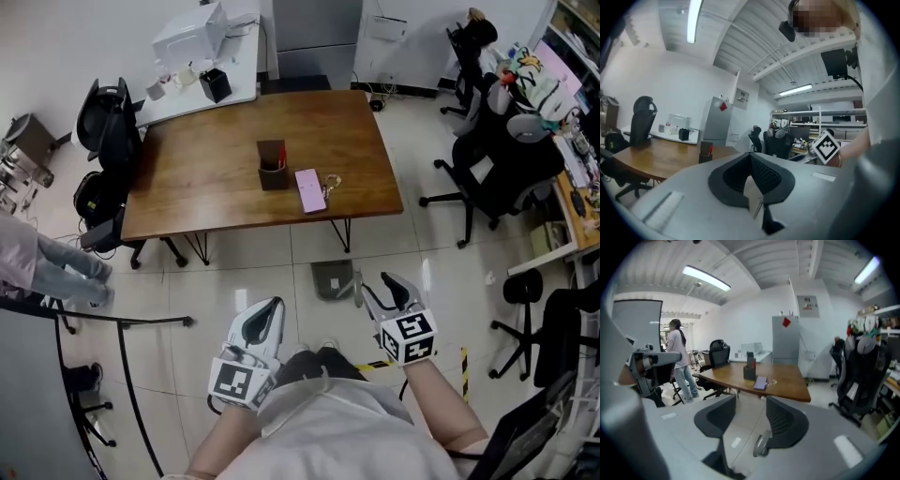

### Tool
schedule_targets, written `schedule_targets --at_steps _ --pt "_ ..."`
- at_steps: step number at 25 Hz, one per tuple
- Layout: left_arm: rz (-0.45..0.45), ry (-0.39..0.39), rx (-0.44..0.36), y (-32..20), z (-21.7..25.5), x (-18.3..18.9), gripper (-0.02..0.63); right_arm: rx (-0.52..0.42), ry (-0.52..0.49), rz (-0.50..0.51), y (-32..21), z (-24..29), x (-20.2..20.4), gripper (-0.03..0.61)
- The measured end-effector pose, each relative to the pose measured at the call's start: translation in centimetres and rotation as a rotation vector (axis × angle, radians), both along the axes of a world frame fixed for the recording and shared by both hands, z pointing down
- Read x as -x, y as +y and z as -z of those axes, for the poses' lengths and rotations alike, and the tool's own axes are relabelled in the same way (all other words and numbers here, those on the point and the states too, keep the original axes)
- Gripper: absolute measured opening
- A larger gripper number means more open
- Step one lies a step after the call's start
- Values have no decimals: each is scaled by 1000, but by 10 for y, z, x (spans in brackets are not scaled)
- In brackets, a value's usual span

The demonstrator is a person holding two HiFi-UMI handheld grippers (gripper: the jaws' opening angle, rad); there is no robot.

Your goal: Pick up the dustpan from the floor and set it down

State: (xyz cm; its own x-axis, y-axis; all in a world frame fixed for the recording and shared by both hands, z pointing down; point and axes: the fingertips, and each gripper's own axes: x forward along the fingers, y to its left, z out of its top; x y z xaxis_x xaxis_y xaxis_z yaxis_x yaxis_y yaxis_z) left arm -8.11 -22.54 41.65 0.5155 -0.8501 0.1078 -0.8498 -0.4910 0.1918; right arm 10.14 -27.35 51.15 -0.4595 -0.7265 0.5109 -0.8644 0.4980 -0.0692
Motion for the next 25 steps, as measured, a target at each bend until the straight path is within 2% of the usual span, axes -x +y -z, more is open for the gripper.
schedule_targets --at_steps 2,4,7,10,14,15,16,17,21,25 --pt "-12 -10 17 -7 -10 4 14 190 40 -14 -17 -61 3 271" --pt "-5 -16 51 -19 -22 8 14 360 138 -25 -32 -128 0 323" --pt "3 -2 104 -35 -48 14 14 566 243 -100 -43 -208 -14 330" --pt "15 0 114 -43 -72 23 14 730 253 -173 -36 -255 -22 330" --pt "21 -3 101 -53 -95 29 14 816 280 -184 -26 -290 -27 248" --pt "21 -1 104 -56 -100 30 14 836 283 -188 -21 -297 -27 201" --pt "20 2 107 -58 -106 30 14 846 285 -193 -18 -303 -25 90" --pt "19 5 110 -59 -113 30 14 839 281 -192 -17 -306 -23 20" --pt "-4 -3 121 -62 -130 21 14 823 217 -166 -29 -308 -10 11" --pt "-16 -23 119 -62 -132 13 14 824 201 -194 -28 -301 -15 3"
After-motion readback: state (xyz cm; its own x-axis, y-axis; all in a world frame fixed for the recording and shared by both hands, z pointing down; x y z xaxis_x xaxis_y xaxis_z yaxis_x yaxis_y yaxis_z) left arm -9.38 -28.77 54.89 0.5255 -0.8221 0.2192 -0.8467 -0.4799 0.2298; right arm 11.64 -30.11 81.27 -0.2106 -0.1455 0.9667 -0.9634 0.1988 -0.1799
